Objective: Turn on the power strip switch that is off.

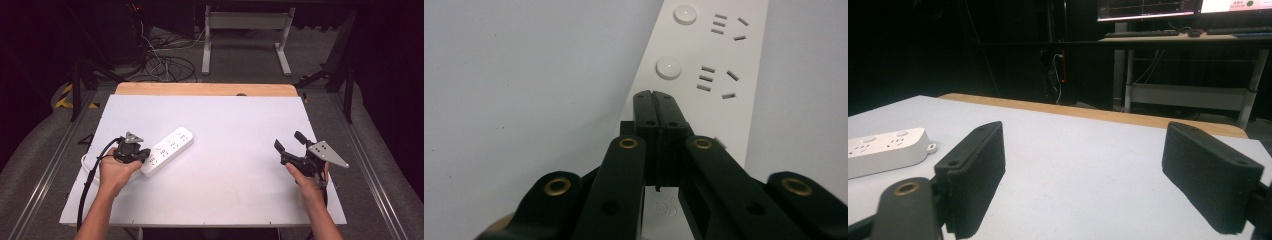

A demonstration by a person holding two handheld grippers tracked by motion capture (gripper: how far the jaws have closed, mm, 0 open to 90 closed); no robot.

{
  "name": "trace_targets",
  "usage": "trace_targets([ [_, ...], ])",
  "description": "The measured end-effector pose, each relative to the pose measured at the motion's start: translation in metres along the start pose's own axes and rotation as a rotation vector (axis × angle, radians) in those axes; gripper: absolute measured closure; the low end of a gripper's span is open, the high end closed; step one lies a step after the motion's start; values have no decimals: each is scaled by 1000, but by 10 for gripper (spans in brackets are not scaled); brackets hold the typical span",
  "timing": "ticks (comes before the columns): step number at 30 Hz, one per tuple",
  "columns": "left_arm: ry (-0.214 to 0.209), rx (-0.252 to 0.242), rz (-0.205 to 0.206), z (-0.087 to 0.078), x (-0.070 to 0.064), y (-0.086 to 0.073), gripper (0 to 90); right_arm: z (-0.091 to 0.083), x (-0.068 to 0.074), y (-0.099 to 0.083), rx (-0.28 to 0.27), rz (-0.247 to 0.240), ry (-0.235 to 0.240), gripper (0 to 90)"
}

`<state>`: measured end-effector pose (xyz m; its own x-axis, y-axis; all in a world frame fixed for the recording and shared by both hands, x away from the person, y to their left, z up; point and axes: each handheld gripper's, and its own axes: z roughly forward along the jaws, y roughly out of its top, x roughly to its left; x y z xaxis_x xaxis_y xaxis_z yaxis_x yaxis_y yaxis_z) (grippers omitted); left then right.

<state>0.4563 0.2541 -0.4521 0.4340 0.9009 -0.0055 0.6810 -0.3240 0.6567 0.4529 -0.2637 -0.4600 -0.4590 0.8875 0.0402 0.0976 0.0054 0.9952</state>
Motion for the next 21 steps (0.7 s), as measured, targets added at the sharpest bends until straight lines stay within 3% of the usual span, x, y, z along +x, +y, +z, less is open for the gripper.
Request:
trace_targets([
  [2,6,9,11,-1,-2,-1,900,0,1,0,-1,-1,2,180],
  [21,2,46,-15,1,-1,3,900,-1,3,2,-11,-8,-3,181],
])
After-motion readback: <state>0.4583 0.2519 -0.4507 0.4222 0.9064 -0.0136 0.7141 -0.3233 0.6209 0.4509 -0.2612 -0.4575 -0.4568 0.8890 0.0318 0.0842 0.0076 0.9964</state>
